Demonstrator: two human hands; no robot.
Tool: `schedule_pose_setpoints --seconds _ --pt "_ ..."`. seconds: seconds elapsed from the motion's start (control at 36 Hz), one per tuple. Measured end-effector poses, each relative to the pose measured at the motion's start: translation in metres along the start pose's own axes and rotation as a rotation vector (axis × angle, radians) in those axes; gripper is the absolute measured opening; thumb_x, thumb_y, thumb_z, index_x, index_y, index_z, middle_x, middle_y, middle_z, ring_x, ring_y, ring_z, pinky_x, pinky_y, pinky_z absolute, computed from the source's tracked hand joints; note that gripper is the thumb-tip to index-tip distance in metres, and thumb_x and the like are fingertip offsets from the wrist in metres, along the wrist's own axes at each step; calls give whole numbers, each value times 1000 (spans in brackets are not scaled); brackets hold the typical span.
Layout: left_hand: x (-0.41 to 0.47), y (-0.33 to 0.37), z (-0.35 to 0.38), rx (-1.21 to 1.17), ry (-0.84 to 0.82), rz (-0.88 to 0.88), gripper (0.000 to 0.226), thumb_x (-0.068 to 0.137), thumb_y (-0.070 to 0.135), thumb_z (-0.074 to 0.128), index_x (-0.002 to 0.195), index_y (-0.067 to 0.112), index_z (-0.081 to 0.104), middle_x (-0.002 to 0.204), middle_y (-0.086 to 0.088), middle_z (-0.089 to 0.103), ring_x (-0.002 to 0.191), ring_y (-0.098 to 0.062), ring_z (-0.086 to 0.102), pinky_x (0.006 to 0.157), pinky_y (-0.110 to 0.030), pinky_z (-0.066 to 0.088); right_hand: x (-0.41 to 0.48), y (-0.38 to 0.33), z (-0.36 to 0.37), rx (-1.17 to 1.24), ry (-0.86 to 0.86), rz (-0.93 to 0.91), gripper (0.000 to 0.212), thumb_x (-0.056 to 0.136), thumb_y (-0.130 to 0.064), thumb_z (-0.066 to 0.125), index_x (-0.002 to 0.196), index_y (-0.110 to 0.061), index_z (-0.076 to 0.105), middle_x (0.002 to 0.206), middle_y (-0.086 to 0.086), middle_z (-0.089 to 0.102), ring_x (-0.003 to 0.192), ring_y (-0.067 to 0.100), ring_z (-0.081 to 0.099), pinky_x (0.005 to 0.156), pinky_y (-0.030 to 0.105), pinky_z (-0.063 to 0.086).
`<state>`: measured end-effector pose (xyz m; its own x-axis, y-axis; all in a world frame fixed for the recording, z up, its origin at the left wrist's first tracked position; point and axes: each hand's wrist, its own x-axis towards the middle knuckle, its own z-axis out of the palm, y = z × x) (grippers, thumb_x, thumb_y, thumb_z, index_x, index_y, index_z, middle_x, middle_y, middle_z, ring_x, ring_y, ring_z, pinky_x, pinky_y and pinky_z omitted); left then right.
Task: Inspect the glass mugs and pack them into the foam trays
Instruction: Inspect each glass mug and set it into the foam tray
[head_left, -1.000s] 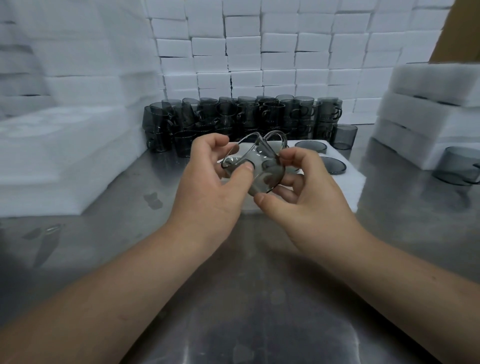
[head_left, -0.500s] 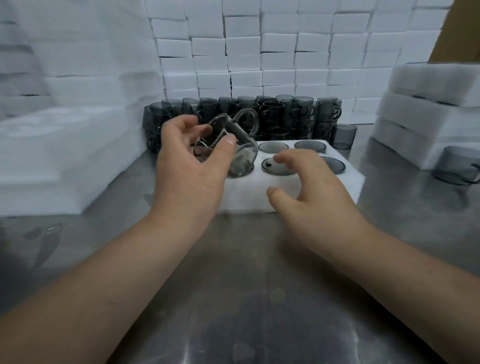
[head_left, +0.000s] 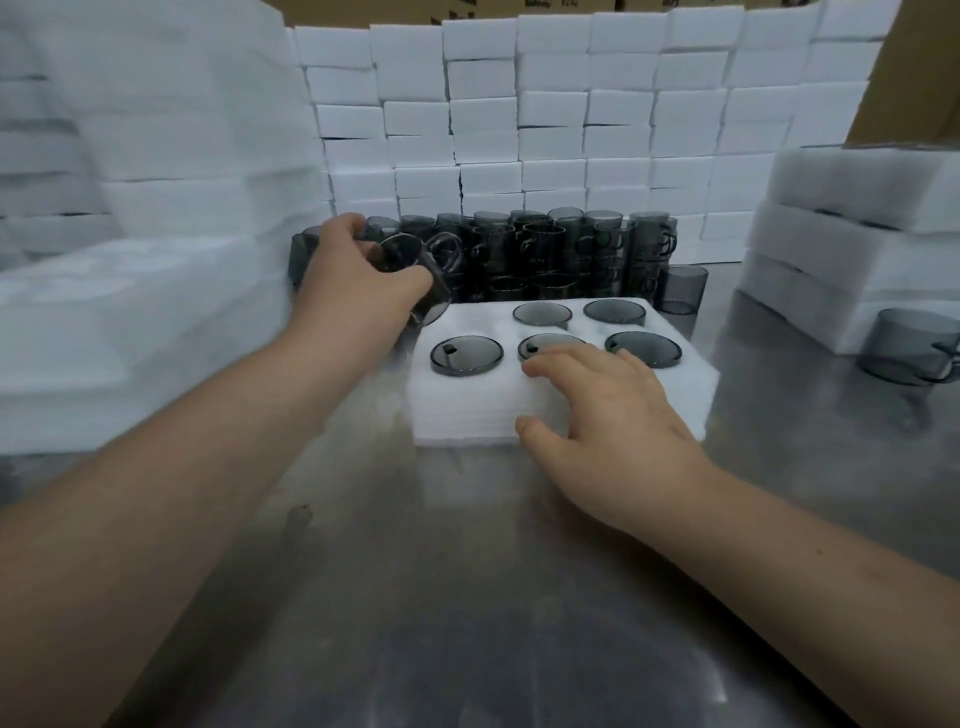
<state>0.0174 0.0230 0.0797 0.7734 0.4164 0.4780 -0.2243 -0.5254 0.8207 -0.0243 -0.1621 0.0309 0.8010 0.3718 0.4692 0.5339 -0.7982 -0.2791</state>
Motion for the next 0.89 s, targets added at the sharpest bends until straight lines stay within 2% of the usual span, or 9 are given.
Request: schedule_pose_setpoints --seconds 0.06,0.11,0.19,0.31,0.39,0.56,0.69,0.81,0.89 --pt "11 3 2 135 -112 29 63 78 20 63 136 20 39 110 11 50 78 0 50 45 -1 34 0 0 0 0 3 0 48 86 -38 49 132 -26 46 136 -12 42 126 8 31 113 34 10" --pt "22 8 2 274 -214 76 51 75 20 63 124 22 50 108 8 56 76 -5 51 47 -4 32 0 0 0 4 2 4 48 86 -38 49 132 -26 45 135 -12 42 125 8 31 113 34 11" --pt "35 15 4 388 -346 123 38 70 17 64 107 25 59 100 1 62 69 -8 56 55 -17 43 0 0 0 8 2 5 48 86 -39 49 132 -26 45 133 -12 43 124 8 30 113 33 10" --pt "47 24 11 461 -487 138 48 72 13 65 116 27 54 92 6 59 76 -13 57 64 -25 49 1 0 1 -4 -1 -6 48 86 -40 48 132 -26 45 132 -11 44 125 9 32 113 32 9" --pt "51 28 17 533 -615 150 54 74 12 66 123 28 49 97 9 56 87 -15 57 77 -32 50 1 0 1 -5 -1 -8 48 86 -40 49 132 -26 45 132 -11 44 125 9 33 113 32 11" --pt "52 31 26 644 -685 209 48 78 9 62 120 30 53 86 22 46 73 0 47 55 -18 37 1 0 1 -4 0 -13 48 85 -40 49 131 -25 46 132 -11 44 124 9 33 113 33 11" --pt "50 32 28 745 -706 243 46 80 13 60 119 35 53 83 21 44 71 0 45 53 -20 33 1 0 1 -4 2 -11 48 85 -40 49 131 -25 46 132 -10 44 126 10 32 113 32 8" --pt "47 32 33 769 -718 232 48 81 15 59 122 39 54 74 9 50 56 -9 45 39 -16 34 2 0 2 -4 -4 -11 49 86 -40 49 132 -25 45 134 -10 43 128 10 31 114 33 7" --pt "46 31 34 768 -722 216 52 82 14 56 126 42 52 81 10 52 62 -7 47 48 -21 38 2 0 2 0 -4 -10 50 86 -40 49 133 -26 44 134 -11 43 128 10 31 113 31 6"
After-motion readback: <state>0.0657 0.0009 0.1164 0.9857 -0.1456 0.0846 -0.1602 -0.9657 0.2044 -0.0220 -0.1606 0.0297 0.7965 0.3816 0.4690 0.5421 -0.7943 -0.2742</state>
